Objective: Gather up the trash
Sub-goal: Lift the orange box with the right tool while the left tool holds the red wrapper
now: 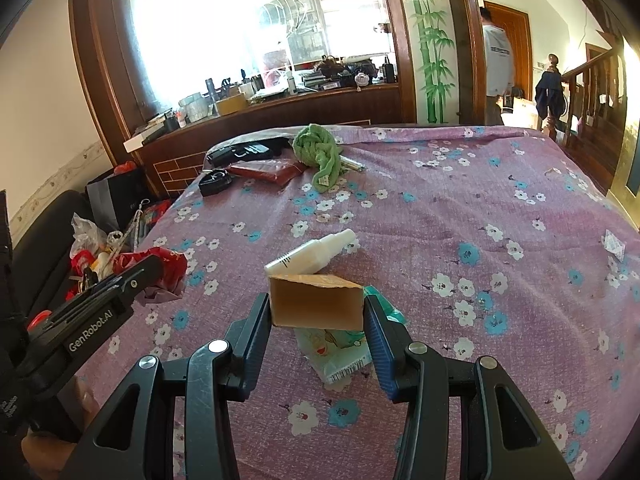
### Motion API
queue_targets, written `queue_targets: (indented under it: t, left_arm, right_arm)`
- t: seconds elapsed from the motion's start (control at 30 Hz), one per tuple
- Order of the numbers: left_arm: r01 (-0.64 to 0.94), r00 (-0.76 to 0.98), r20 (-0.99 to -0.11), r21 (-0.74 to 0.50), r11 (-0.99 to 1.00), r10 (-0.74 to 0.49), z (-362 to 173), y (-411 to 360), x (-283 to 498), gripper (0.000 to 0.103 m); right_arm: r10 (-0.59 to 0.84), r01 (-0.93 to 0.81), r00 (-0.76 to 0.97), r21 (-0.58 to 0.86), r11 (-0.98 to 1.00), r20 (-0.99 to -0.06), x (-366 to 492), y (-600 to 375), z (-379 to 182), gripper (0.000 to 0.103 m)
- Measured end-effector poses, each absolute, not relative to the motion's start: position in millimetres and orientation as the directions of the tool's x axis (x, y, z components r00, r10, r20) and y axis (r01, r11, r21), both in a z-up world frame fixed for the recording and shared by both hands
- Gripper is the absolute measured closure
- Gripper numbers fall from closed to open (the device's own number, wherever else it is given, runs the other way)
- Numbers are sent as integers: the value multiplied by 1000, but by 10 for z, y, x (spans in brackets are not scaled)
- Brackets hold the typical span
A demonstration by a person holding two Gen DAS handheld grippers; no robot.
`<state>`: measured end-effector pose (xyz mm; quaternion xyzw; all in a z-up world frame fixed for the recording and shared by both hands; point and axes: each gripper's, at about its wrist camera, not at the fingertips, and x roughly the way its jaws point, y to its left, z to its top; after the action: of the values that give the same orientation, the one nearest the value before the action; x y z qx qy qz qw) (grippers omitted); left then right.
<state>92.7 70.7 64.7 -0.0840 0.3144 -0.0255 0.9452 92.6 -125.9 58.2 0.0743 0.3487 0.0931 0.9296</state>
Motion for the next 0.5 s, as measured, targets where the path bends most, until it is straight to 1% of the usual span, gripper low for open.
queue_targets:
  t: [0.3, 0.43, 0.5]
  left_arm:
    - [-14, 807, -582, -187, 982, -100, 676, 710, 924, 71]
    - [-30, 795, -600, -195, 980, -95, 699, 717, 924, 71]
    - [-39, 799, -594, -195, 980, -86, 758, 718, 849, 71]
  right_arm:
    - [246, -133, 759, 227, 965, -603, 882, -1266, 675, 53]
    - [245, -133, 776, 229, 964, -582, 854, -1275, 723, 53]
    - [249, -134, 780, 237, 962, -574, 841, -1285, 750, 53]
